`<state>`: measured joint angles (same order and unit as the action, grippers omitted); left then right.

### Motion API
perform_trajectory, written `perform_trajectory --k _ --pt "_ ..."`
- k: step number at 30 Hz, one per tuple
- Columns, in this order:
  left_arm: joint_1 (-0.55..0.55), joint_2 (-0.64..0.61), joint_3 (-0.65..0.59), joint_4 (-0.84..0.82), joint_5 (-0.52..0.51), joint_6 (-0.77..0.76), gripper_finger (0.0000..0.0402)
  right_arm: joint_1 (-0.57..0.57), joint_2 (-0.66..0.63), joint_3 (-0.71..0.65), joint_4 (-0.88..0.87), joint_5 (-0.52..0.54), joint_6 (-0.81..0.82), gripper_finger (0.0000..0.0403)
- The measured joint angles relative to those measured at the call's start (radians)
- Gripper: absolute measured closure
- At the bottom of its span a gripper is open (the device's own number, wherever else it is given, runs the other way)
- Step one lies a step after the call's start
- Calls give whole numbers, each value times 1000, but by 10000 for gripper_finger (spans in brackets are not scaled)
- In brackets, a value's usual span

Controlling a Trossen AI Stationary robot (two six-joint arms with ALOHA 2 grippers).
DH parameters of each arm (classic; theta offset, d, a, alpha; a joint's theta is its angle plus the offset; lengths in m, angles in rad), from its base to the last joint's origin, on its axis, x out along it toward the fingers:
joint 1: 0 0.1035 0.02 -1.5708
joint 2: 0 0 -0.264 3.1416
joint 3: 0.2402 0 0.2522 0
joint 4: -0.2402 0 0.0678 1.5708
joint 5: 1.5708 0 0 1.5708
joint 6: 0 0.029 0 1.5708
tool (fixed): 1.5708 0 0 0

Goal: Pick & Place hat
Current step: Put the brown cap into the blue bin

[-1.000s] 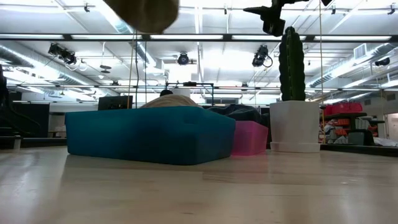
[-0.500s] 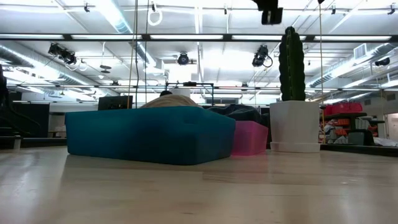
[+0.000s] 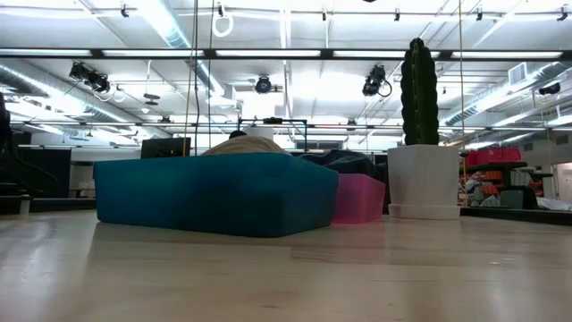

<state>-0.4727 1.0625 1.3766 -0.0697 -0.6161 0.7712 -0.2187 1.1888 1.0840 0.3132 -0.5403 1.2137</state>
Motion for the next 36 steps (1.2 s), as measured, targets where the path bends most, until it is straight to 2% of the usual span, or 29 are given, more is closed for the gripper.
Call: perform_trajectory --k 4,13,19,30,33,36 --pt "40 16 1 12 57 0 388 17 53 0 94 6 35 48" --pt "107 60 0 7 110 -4 388 51 178 0 481 8 147 46" --pt "131 67 0 5 112 -14 388 72 192 0 534 -3 156 64" --pt "151 67 0 -15 129 -43 388 91 192 0 613 -28 110 145" --pt "151 67 0 -30 130 -68 387 90 192 0 634 -28 97 185" --pt "151 67 0 -38 130 -84 385 91 192 0 641 -28 83 242"
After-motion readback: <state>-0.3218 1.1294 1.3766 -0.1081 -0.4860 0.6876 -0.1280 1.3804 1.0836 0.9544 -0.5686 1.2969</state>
